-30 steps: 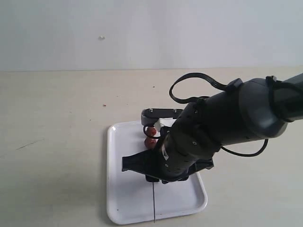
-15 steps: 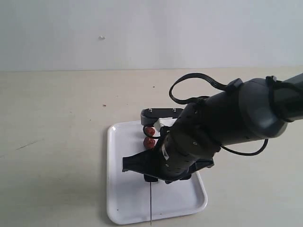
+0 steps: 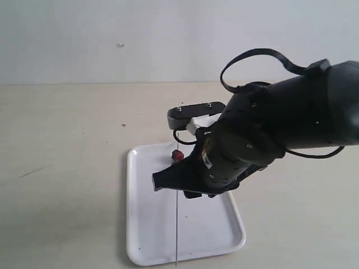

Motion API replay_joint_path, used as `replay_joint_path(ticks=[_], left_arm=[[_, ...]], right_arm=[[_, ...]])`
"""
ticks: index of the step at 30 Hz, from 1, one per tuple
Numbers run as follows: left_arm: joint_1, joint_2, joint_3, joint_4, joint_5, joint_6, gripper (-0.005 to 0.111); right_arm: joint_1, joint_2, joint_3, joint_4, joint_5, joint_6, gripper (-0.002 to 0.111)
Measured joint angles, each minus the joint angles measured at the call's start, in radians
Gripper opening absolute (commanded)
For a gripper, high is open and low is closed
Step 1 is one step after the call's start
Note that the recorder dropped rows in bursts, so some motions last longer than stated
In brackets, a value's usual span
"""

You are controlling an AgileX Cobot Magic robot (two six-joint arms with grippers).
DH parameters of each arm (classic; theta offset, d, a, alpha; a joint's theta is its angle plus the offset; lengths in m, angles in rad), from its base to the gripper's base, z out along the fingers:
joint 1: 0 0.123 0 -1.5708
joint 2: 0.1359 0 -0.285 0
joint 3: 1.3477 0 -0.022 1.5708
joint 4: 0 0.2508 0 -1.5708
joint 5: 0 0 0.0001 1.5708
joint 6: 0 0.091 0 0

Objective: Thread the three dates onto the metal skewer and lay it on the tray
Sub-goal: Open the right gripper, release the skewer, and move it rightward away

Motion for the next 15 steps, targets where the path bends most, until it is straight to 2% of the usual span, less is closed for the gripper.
replay_joint_path(ticks=[3,4,9,15], left_arm=[[0.0,0.0,0.0,0.017,0.0,0.0,0.0],[0.0,0.0,0.0,0.023,0.0,0.0,0.0],[0.0,0.0,0.0,0.027,0.0,0.0,0.0],[0.0,0.0,0.0,0.083,0.0,0.0,0.0]], right_arm=[[0.0,-0.064,0.007,-0.039,0.027,-0.01,0.004],[0.0,-0.09,0.015,-0.045,0.026,-0.012,0.0],[0.0,-0.234,0.091,-0.071,0.009,-0.012,0.0],[0.0,-0.431,0.276,-0.081,-0.038,0.013,0.0]])
